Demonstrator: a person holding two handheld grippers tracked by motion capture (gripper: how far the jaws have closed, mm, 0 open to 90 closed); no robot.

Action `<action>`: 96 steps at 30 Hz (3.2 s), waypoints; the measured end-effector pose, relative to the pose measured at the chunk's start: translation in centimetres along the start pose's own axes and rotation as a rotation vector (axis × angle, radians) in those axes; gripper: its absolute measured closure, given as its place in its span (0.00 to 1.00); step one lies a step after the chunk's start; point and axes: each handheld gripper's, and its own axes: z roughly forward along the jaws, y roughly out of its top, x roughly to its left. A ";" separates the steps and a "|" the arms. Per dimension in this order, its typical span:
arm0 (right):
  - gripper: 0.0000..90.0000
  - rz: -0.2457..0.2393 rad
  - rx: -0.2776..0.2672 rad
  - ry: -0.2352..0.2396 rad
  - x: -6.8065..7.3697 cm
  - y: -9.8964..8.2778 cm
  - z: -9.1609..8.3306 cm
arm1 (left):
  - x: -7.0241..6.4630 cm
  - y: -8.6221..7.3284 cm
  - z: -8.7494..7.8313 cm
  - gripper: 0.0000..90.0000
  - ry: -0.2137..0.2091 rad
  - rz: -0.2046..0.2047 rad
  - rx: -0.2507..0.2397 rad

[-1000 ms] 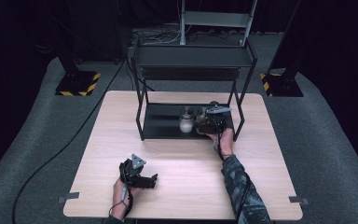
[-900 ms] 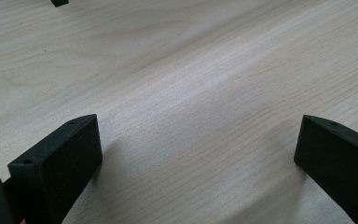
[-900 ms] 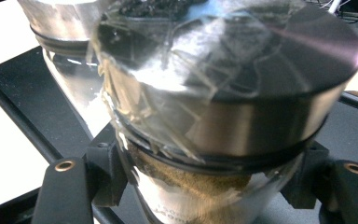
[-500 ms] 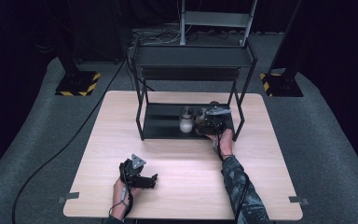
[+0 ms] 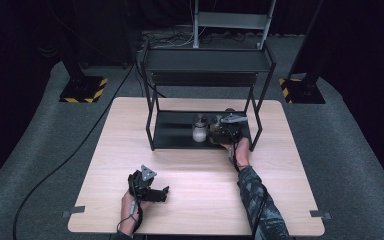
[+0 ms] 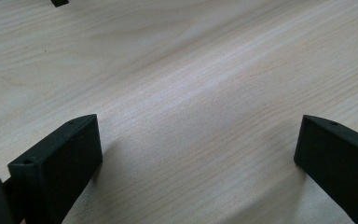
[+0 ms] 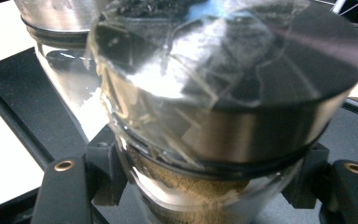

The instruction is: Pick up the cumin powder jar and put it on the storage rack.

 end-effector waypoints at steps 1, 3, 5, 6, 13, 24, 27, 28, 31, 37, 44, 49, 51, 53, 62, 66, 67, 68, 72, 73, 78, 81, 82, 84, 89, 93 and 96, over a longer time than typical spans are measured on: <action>0.34 -0.001 0.001 0.000 0.0 0.0 0.0 | 0.0 0.0 0.0 0.00 0.000 0.000 0.000; 0.34 -0.001 -0.001 0.001 0.0 0.0 0.0 | 0.0 0.0 0.0 0.00 0.000 0.000 0.000; 0.34 -0.003 0.001 0.001 0.0 0.0 0.0 | 0.0 0.0 0.0 0.00 0.000 0.000 0.000; 0.34 -0.002 0.001 0.001 0.0 0.0 0.0 | 0.0 0.0 0.0 0.00 0.000 0.000 0.000; 0.33 0.005 0.001 0.006 -0.1 0.1 -0.1 | 0.0 0.0 0.0 0.00 0.000 0.000 0.000; 0.13 0.042 0.072 0.025 -0.9 1.5 -1.1 | 0.0 0.0 0.0 0.00 0.000 0.000 0.000; 0.10 0.039 0.097 0.018 -0.7 2.0 -1.2 | 0.0 0.0 0.0 0.00 0.000 0.000 0.000; 0.08 0.035 0.123 0.022 -0.8 2.5 -1.3 | 0.0 0.0 0.0 0.00 0.000 0.000 0.000; 0.04 0.030 0.162 0.018 -0.5 3.1 -1.7 | 0.0 0.0 0.0 0.00 0.000 0.000 0.000; 0.02 0.011 0.210 0.010 0.0 2.9 -3.2 | 0.0 0.0 0.0 0.00 0.000 0.000 0.000; 0.00 -0.011 0.221 0.007 0.6 2.0 -5.5 | 0.0 0.0 0.0 0.00 0.000 0.000 0.000; 0.00 -0.021 0.217 0.002 1.3 1.2 -7.6 | 0.0 0.0 0.0 0.00 0.000 0.000 0.000; 0.00 -0.031 0.218 -0.004 1.7 0.7 -8.5 | 0.0 0.0 0.0 0.00 0.000 0.000 0.000; 0.00 -0.034 0.216 -0.005 1.9 0.2 -9.3 | 0.0 0.0 0.0 0.00 0.000 0.000 0.000; 0.00 -0.007 0.218 -0.012 3.2 -3.1 -12.8 | -0.1 0.0 0.0 0.00 0.003 -0.002 -0.001; 0.00 0.011 0.219 -0.014 3.9 -4.7 -13.9 | -0.1 0.0 0.0 0.00 0.003 -0.002 -0.001; 0.00 0.021 0.218 -0.011 4.1 -5.3 -14.2 | -0.1 0.0 0.0 0.00 0.003 -0.002 0.000; 0.00 0.026 0.219 -0.013 4.3 -5.7 -14.4 | -0.1 0.0 0.0 0.00 0.003 -0.001 0.000; 0.00 0.047 0.209 -0.016 5.0 -7.3 -15.3 | -0.1 0.0 0.0 0.00 0.004 -0.002 -0.001; 0.00 0.057 0.208 -0.019 5.2 -7.6 -15.5 | -0.1 0.0 0.0 0.00 0.004 -0.003 -0.001; 0.00 0.093 0.199 -0.030 5.6 -9.2 -16.4 | -0.1 0.0 0.0 0.00 0.004 -0.003 -0.001; 0.00 0.120 0.195 -0.043 5.7 -10.0 -16.8 | -0.1 0.0 0.0 0.00 0.004 -0.003 -0.001; 0.00 0.121 0.197 -0.053 5.9 -10.2 -16.8 | -0.1 0.0 0.0 0.00 0.004 -0.003 -0.001; 0.00 0.132 0.187 -0.057 5.9 -10.7 -17.1 | -0.1 0.0 0.0 0.00 0.004 -0.003 -0.001; 0.00 0.145 0.160 -0.077 6.1 -11.3 -17.4 | -0.1 0.0 0.0 0.00 0.004 -0.004 -0.001; 0.00 0.145 0.130 -0.094 6.5 -11.8 -17.7 | -0.2 0.0 0.0 0.00 0.006 -0.007 -0.001; 0.00 0.146 0.132 -0.097 6.5 -11.7 -17.7 | -0.2 0.0 0.0 0.00 0.006 -0.006 -0.001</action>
